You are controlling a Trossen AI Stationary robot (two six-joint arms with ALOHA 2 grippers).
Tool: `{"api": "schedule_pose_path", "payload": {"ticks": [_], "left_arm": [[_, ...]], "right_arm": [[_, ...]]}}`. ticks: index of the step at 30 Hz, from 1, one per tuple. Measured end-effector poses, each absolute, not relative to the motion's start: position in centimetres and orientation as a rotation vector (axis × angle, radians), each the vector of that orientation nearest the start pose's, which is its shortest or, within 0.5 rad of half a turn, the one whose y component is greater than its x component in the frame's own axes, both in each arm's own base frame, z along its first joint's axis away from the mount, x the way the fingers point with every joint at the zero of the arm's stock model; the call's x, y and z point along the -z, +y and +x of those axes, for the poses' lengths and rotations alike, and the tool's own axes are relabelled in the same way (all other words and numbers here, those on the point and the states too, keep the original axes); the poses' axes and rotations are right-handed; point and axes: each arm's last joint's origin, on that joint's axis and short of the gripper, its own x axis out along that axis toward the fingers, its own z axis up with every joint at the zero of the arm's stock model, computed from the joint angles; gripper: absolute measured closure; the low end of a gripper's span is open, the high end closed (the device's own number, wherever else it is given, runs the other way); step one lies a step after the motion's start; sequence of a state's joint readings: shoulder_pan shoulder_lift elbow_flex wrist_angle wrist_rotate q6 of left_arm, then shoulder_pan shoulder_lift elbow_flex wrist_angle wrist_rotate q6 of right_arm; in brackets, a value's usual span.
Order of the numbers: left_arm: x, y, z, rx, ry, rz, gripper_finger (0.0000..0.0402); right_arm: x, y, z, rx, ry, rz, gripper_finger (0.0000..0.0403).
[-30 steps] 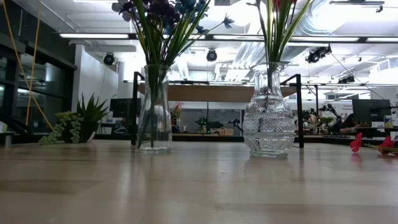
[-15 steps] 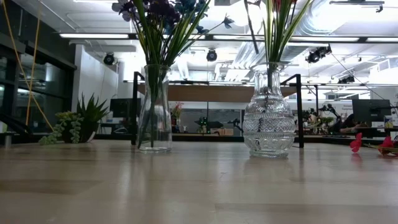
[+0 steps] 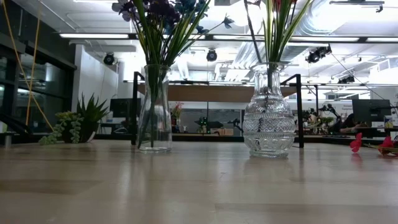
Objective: Pick and place flowers into a vace then onto a shelf
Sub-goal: Put the dark red flower into the right transparent crystal vase
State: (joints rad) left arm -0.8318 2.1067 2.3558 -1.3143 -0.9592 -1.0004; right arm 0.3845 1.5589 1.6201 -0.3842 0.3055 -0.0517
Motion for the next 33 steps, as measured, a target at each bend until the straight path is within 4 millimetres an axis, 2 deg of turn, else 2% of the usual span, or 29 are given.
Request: {"api": "schedule_pose_path", "payload": {"ticks": [7, 13, 17, 24, 33], "left_arm": [[-37.5, -29.3, 29.9, -0.406, 0.515, -0.135, 0.0277], [-37.5, -29.4, 29.9, -0.404, 0.517, -0.135, 0.0277], [-37.5, -29.4, 29.9, -0.397, 0.526, -0.140, 0.0277], [-37.5, -29.4, 29.9, -0.393, 0.533, -0.141, 0.0277], [-37.5, -29.4, 29.9, -0.393, 0.532, -0.141, 0.0277]], "right_arm": [[-40.8, 12.0, 32.5, -0.052, 0.337, -0.168, 0.0403], [-38.0, 12.1, 32.8, -0.052, 0.249, -0.117, 0.0403], [-37.1, 11.7, 31.8, -0.045, 0.202, -0.080, 0.0403], [-38.6, 10.4, 29.2, 0.037, 0.177, -0.081, 0.0403], [-36.3, 10.3, 28.4, 0.044, 0.258, -0.031, 0.0403]]}}
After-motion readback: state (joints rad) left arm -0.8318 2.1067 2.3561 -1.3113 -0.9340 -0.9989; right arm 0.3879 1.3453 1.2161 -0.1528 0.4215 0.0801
